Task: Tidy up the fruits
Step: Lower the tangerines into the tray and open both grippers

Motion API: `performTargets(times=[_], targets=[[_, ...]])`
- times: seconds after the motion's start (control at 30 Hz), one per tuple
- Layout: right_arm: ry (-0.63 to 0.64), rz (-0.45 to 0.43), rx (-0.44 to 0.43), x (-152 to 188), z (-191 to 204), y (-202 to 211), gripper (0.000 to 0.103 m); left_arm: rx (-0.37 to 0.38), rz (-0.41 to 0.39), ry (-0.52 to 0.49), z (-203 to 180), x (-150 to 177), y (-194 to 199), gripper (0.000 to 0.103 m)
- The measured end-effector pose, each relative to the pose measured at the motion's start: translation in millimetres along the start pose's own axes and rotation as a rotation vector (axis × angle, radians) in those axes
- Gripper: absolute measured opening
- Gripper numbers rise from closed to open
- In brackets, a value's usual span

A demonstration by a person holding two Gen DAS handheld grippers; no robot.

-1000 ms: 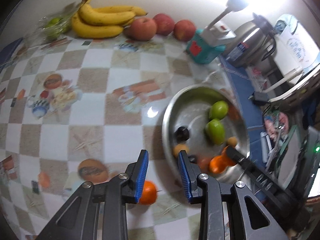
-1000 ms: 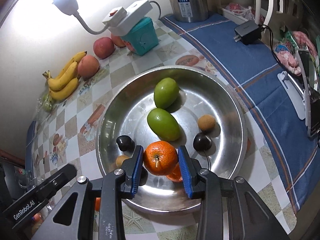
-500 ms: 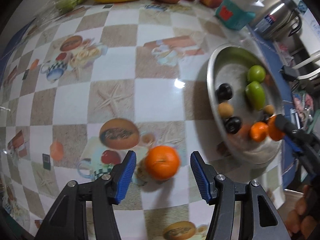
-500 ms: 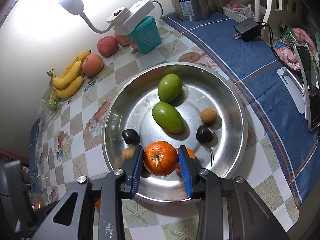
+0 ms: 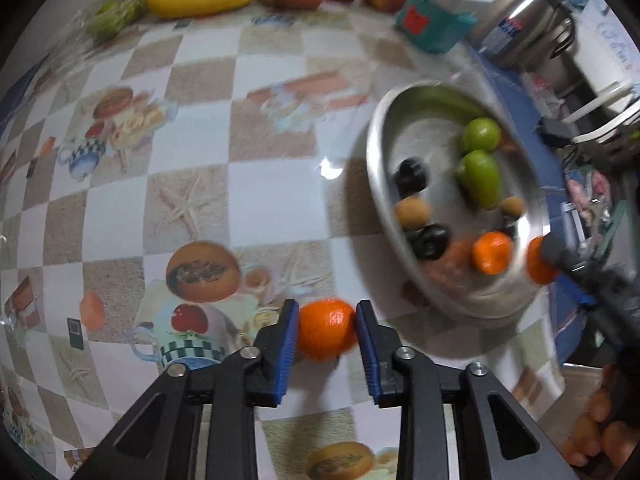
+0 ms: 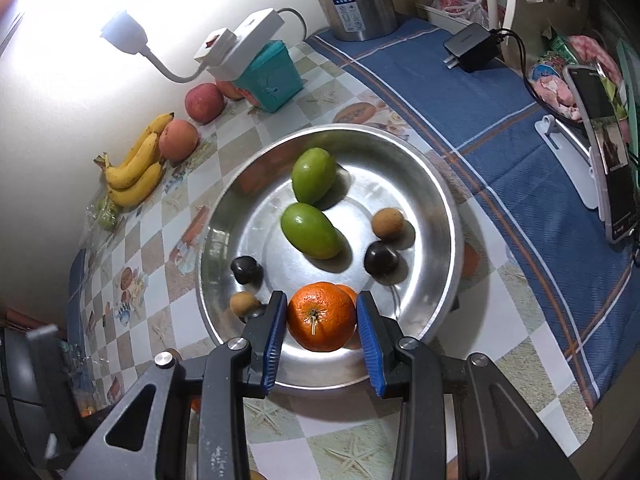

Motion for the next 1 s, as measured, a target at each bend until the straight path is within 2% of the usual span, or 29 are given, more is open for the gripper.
performTargets(times=[0.03,0.13,0.2,0.27,0.3,0.37,0.4,0.5,0.57,0.7,0.8,0.9,1.0], targets=[[-0.002,0.005,0.007,1.1,-2.9,-0.6,0.037,0.025,-0.02,-0.007,-6.0,-2.0,7.6,0.005],[-0.013,0.024,0.03,4.1,-12.9,-4.3,0.037,0.072,-0.085,-0.074,-34.0,-9.8,21.6,0.007],[-0.014,0.035,0.039,6.2,-17.4,-7.5,0.037,0.034,-0.071,-0.092,-34.5,-9.2,16.0,0.007],[-0.016,0.047,0.037,8.6,-20.4,-10.1,0.037,-0.019,-0.07,-0.095,-27.7,-10.2,12.5,0.012],[-0.018,0.049,0.036,9.1,-21.6,-10.8,0.037,-0.028,-0.072,-0.09,-23.0,-14.8,11.2,0.018],[-0.025,0.05,0.034,9.2,-22.8,-10.8,0.037,-0.048,-0.103,-0.071,-14.4,-20.9,13.9,0.051],[-0.025,0.049,0.03,9.0,-22.3,-10.5,0.037,-0.057,-0.112,-0.067,-13.2,-22.1,13.5,0.079],[-0.016,0.048,0.018,8.6,-19.0,-10.3,0.037,-0.07,-0.13,-0.084,-10.8,-30.3,6.7,0.08],[-0.016,0.049,0.015,8.7,-18.7,-10.2,0.037,-0.099,-0.117,-0.091,-6.3,-30.6,-0.2,0.08],[-0.023,0.051,0.014,8.2,-21.3,-10.5,0.037,-0.106,-0.111,-0.1,1.5,-36.3,-13.9,0.079],[-0.021,0.054,0.012,8.9,-21.0,-11.2,0.037,-0.168,-0.133,-0.157,7.9,-43.5,-19.4,0.071],[-0.019,0.059,0.008,8.5,-19.9,-12.9,0.037,-0.137,-0.118,-0.191,4.3,-44.3,-24.7,0.069],[-0.014,0.06,0.009,7.6,-19.7,-13.4,0.037,-0.146,-0.116,-0.227,1.8,-46.8,-25.3,0.069]])
Point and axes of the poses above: each gripper's, at about its wrist camera, not at the fingertips, and y roughly against the way its jaws point, z to its left, x to its underside, the point moved 9 cm from there along -y, roughly the way its jaws point, and after that the axes turned 1 degree about -y, right-handed, at the moved point
